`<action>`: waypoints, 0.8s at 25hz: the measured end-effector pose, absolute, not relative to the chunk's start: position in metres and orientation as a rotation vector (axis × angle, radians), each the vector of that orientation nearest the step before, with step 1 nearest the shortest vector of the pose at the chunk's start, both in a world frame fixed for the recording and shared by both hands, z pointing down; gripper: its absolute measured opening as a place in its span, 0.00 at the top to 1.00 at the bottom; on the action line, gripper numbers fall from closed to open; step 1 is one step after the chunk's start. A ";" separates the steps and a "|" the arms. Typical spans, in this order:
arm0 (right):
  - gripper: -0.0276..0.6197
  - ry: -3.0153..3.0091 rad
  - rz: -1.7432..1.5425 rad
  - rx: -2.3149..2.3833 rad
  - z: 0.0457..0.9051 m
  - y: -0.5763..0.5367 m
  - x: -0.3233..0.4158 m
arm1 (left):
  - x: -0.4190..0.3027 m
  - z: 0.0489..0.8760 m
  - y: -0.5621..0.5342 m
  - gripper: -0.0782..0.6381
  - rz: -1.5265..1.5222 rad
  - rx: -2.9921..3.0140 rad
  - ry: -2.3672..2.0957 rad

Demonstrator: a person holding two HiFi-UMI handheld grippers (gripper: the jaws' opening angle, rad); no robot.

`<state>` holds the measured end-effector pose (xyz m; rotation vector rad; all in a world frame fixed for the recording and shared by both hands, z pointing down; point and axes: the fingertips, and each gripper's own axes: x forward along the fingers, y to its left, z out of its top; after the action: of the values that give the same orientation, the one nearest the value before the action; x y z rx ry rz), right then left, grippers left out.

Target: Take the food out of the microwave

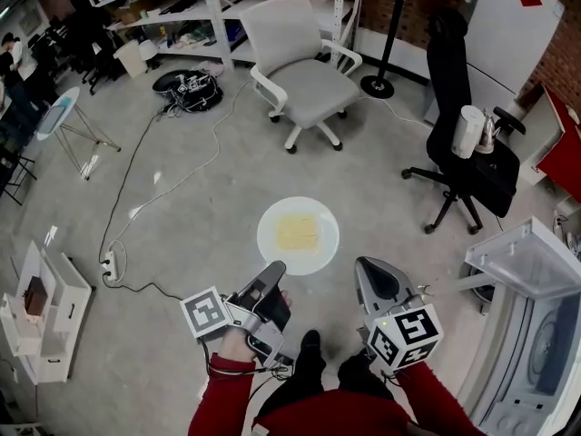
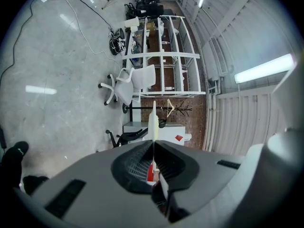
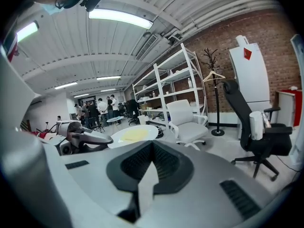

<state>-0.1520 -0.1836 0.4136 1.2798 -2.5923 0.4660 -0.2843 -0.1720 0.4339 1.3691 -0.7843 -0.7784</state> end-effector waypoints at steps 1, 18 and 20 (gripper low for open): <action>0.94 -2.594 0.468 1.273 0.414 -0.184 -0.153 | -0.285 0.434 -0.172 0.87 -0.782 1.368 -0.787; 0.94 -2.604 0.464 1.209 0.418 -0.184 -0.164 | -0.286 0.432 -0.176 0.87 -0.799 1.366 -0.788; 0.94 -2.605 0.463 1.206 0.419 -0.184 -0.165 | -0.286 0.432 -0.176 0.87 -0.797 1.368 -0.789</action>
<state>-0.1650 -0.1840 0.4186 1.2059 -2.6047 0.4632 -0.2857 -0.1759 0.4315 1.3681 -0.7885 -0.7966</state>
